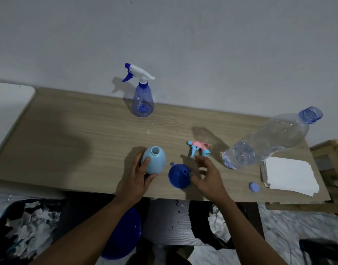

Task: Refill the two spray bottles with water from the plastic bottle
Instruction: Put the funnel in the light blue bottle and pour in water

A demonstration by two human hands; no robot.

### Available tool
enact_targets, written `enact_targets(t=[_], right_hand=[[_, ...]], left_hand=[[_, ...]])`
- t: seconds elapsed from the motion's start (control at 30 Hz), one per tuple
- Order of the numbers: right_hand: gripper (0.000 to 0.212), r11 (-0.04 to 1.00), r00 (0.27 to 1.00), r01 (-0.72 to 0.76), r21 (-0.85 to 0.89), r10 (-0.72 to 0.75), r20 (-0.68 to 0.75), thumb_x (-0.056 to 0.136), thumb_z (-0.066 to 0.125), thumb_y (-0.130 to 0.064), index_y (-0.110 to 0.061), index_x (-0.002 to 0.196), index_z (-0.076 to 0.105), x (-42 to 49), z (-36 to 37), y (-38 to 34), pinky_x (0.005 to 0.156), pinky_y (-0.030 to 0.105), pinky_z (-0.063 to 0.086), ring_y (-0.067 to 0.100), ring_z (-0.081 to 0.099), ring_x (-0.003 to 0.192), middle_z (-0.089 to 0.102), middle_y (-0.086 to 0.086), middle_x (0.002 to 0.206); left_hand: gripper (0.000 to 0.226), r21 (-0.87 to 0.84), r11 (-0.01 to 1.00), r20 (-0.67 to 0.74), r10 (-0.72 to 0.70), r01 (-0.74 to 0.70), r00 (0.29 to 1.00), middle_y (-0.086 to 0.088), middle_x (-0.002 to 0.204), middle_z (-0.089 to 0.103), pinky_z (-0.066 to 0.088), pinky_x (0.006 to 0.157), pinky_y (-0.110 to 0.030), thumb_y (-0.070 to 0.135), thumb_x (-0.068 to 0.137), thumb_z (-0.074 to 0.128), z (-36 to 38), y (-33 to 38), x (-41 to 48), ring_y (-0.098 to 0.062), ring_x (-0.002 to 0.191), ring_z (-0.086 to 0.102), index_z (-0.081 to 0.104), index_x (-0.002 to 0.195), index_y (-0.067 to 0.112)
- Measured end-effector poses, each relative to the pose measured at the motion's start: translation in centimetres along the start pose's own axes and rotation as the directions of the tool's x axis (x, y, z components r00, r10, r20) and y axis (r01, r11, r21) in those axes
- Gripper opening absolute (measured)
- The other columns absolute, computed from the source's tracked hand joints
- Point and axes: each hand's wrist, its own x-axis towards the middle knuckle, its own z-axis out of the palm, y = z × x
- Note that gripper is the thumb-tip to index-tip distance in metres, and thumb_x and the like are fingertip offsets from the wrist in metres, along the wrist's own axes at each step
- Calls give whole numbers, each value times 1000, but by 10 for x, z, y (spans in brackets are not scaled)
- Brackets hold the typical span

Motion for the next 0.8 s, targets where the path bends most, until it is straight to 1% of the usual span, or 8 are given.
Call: enact_targets(t=[0.1,0.17,0.27,0.33,0.43,0.57,0.7,0.8], right_hand=[[76,1000,996,11,-11,-10,91,70,88,-15,-22,134,48,-12,18,7,97,12,46,-12,53,115,53,-14,127],[80,1000,996,-3,-6,4,94,62,93,-24,-40,126,46,-12,24,10,96,12,46,-5,55,115,55,-13,127],[85,995,997,0,-95,8,83,54,90,-44,-47,125,44,-8,32,16,96,11,39,5,49,118,54,-9,129],[84,990,996,11,-138,1,89,59,91,-36,-41,131,47,-7,37,21,96,11,36,7,40,120,52,-9,127],[76,987,999,23,-159,-15,52,67,88,-29,-32,133,51,-7,39,22,100,24,43,6,37,118,54,-12,124],[68,993,997,69,-96,-72,-30,67,89,-29,-37,122,50,-12,37,10,85,8,44,1,54,107,54,-23,116],[63,997,982,70,35,-63,-180,66,89,-24,-27,119,54,-14,34,-7,78,9,46,2,58,101,54,-9,115],[63,989,981,37,143,-9,-192,71,88,-9,-26,122,55,-7,27,-23,74,11,51,8,60,102,52,2,124]], left_hand=[[83,3,1000,18,0,0,1000,-17,153,27,59,72,-43,49,92,53,0,0,-1,-26,127,44,0,155,40],[85,8,1000,31,-22,22,999,-14,155,25,61,69,-47,49,91,55,-1,-1,-2,-26,129,43,-1,155,42],[77,10,1000,43,-22,21,999,-13,155,24,59,68,-43,56,95,46,-1,-1,-4,-25,128,43,-1,155,42],[74,10,1000,47,-15,15,999,-12,156,24,58,68,-41,58,97,42,-1,-1,-4,-25,128,44,-1,155,43],[78,29,999,57,-47,45,997,-11,156,24,60,65,-42,57,95,47,0,-2,-4,-27,125,49,-1,155,42],[94,23,997,60,-75,74,995,-11,154,27,60,66,-42,47,89,63,-2,4,-4,-31,123,54,-2,156,40],[115,-11,999,21,-33,34,999,-15,150,30,53,81,-34,27,77,81,-4,12,1,-29,126,47,-1,156,38],[123,-27,999,7,-41,41,999,-14,149,31,50,85,-32,20,72,88,-4,14,0,-29,125,49,0,155,41]])
